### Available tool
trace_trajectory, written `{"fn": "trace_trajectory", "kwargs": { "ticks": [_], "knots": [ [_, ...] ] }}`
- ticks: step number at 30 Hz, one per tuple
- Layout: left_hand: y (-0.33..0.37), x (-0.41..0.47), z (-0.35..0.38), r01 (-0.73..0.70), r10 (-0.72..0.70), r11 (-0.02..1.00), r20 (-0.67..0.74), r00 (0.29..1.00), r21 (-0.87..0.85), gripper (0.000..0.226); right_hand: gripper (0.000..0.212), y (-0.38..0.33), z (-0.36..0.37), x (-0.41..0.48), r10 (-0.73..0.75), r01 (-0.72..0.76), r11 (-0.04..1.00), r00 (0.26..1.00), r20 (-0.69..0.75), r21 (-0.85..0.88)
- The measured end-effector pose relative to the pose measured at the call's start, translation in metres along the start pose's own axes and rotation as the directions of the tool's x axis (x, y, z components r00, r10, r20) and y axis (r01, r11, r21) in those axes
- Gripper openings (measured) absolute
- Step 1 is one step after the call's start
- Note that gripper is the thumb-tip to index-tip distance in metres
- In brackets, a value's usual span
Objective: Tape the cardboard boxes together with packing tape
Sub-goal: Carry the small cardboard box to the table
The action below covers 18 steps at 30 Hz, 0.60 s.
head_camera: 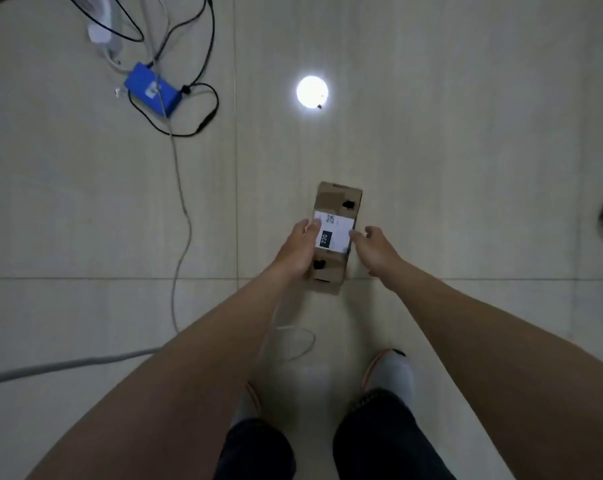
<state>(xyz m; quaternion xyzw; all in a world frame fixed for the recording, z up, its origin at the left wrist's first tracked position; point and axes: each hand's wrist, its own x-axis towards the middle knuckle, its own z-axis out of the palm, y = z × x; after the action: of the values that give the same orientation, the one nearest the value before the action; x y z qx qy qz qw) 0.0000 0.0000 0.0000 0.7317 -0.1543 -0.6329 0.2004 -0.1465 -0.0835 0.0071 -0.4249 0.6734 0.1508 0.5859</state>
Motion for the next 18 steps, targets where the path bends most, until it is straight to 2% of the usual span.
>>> {"fn": "trace_trajectory", "kwargs": {
  "ticks": [2, 5, 7, 10, 14, 18],
  "knots": [
    [-0.002, 0.013, 0.01, -0.003, 0.005, 0.997, 0.029, 1.0, -0.08, 0.054, 0.067, 0.003, 0.007, 0.011, 0.03, -0.032, 0.998, 0.999, 0.03, 0.057],
    [0.0, 0.021, 0.019, 0.06, -0.048, 0.982, 0.071, 0.996, -0.178, 0.053, 0.045, 0.0, 0.016, 0.018, 0.023, -0.042, 0.984, 0.994, 0.109, 0.175],
    [0.007, 0.019, 0.017, 0.08, -0.07, 0.975, 0.052, 0.996, -0.209, 0.052, 0.037, -0.007, 0.015, 0.013, -0.009, -0.011, 0.974, 0.996, 0.087, 0.224],
    [0.039, -0.002, 0.006, 0.057, -0.053, 0.97, 0.021, 0.998, -0.236, 0.05, 0.04, -0.028, 0.003, -0.007, -0.064, 0.058, 0.96, 0.998, 0.013, 0.273],
    [0.12, -0.047, -0.026, -0.016, 0.001, 0.973, -0.063, 0.998, -0.228, 0.051, 0.047, -0.099, -0.034, -0.068, -0.154, 0.159, 0.947, 0.987, -0.039, 0.278],
    [0.242, -0.11, -0.07, -0.146, 0.108, 0.968, -0.185, 0.977, -0.205, 0.048, 0.048, -0.205, -0.09, -0.14, -0.306, 0.318, 0.922, 0.948, -0.091, 0.219]
  ]
}}
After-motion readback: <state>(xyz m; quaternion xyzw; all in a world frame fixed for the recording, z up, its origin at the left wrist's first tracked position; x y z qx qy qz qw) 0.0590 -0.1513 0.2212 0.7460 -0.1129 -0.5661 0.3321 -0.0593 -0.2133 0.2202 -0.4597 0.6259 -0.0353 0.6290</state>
